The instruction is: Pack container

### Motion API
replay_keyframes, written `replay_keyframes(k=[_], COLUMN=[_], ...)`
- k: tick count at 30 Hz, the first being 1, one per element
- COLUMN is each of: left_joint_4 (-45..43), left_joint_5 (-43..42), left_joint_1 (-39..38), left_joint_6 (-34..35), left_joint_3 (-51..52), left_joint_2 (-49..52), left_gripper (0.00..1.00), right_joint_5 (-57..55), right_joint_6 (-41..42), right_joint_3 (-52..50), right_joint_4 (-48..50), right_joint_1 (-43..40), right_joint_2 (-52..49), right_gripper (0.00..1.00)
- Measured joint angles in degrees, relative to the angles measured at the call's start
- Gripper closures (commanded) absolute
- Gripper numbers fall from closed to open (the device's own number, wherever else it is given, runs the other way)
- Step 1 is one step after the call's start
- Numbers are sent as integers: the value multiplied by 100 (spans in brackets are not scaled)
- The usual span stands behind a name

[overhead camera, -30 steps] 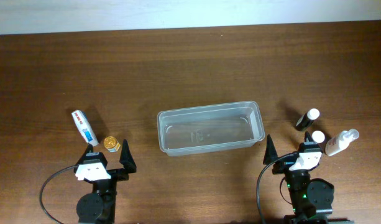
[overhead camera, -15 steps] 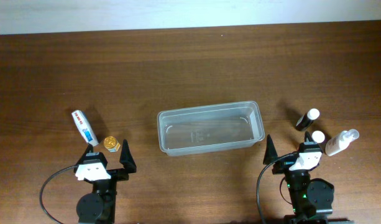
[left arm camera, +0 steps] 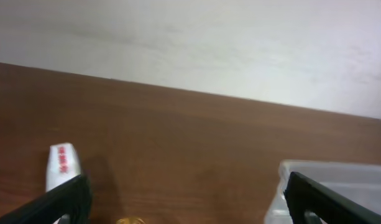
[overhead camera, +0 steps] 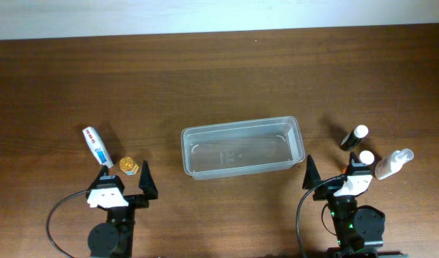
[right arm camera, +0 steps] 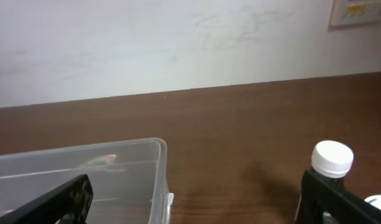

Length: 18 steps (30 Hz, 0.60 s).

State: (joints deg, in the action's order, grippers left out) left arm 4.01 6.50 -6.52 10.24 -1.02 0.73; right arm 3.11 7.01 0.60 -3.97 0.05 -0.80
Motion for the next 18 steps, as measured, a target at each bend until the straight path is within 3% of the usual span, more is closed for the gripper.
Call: replay_keyframes(k=[6,10,18], left_joint_4=[1307,1945,3281], left_joint_5=[-334,-363,-372], left_joint_1=[2,2,2], left_joint_6=[0,-2,-20], left_joint_3=[-656,-1650,-3654], left_joint_2=[177,767,2653], left_gripper=[1,1,1], right_joint_5=[-31,-251,-828], right_joint_6=[201,225,369], right_joint_3=[649,1943,4776], right_joint_4=[-835,-1945,-4597], right_joint_1=[0,0,0], right_joint_2=[-208,-892,-3340], right_gripper=[2,2,2])
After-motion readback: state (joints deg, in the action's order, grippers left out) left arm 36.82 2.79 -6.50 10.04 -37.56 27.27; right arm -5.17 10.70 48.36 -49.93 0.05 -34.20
